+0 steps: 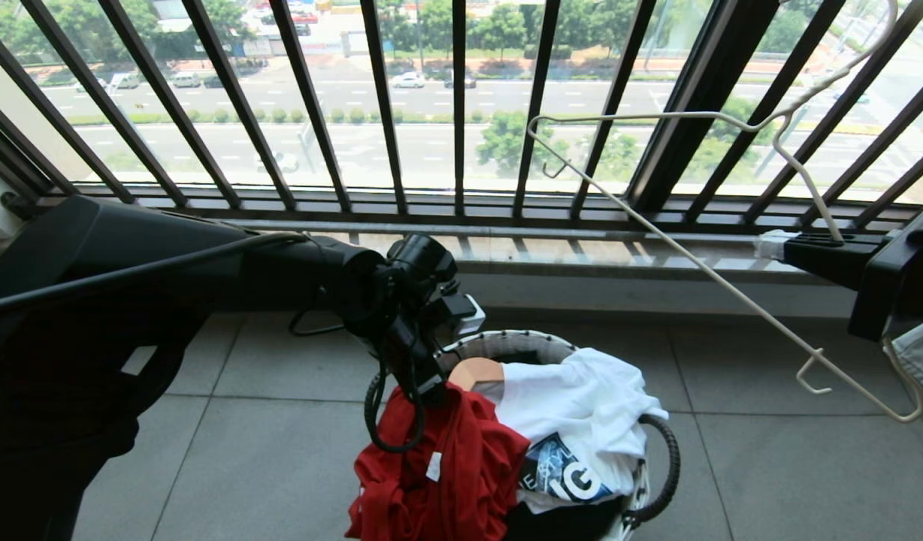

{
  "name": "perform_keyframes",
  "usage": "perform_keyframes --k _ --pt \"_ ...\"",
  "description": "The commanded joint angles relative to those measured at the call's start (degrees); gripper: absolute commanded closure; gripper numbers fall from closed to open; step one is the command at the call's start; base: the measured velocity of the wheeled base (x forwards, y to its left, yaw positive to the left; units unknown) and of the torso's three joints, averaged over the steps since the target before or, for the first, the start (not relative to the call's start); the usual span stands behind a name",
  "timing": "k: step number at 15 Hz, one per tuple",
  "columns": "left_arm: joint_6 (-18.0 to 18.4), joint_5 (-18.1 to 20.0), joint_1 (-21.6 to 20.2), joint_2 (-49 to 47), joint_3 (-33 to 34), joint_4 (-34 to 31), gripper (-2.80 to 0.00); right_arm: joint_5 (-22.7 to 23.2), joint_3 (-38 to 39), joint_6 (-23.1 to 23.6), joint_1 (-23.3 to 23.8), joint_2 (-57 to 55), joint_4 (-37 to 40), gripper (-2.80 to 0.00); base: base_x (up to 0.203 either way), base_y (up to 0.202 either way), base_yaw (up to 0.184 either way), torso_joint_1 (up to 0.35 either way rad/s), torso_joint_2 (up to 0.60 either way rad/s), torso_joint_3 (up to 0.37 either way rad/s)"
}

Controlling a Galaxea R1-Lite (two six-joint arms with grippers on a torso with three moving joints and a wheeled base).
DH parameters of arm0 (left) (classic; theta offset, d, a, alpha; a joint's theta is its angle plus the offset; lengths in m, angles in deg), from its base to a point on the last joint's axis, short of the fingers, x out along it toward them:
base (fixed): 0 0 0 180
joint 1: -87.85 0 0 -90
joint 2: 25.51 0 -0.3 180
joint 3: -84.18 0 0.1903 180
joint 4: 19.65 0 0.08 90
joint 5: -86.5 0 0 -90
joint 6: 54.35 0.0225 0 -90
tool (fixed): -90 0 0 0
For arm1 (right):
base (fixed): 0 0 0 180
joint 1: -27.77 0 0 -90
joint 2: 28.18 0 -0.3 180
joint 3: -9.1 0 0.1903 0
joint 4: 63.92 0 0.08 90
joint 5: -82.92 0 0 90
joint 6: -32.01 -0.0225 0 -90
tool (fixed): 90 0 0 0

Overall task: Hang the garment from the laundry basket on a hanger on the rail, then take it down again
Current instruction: Pick up clothes from the basket

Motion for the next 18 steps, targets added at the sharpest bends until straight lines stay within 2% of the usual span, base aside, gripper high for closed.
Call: perform_keyframes --k 1,12,13,18 --pt "0.20 -0.09 0.32 0.44 0.03 -0.38 -2.80 0.10 0.00 0.07 0.11 0.02 -0.10 0.00 0.000 0.000 0.000 0.000 0.00 0.000" --pt "0.36 -0.86 0.51 -3.04 -2.84 -0.30 -2.80 0.10 -0.17 -0.90 0.12 0.11 -0.10 0.00 0.000 0.000 0.000 0.000 0.00 0.000" --pt "0.37 -0.88 0.51 -2.89 -2.69 -0.40 0.00 0.10 -0.17 -0.90 0.12 0.11 -0.10 0.00 0.000 0.000 0.000 0.000 0.00 0.000" --pt "0.29 -0.88 -0.64 -2.68 -2.99 -0.35 0.00 0.10 -0.25 -0.90 0.12 0.05 -0.10 0.00 0.000 0.000 0.000 0.000 0.00 0.000"
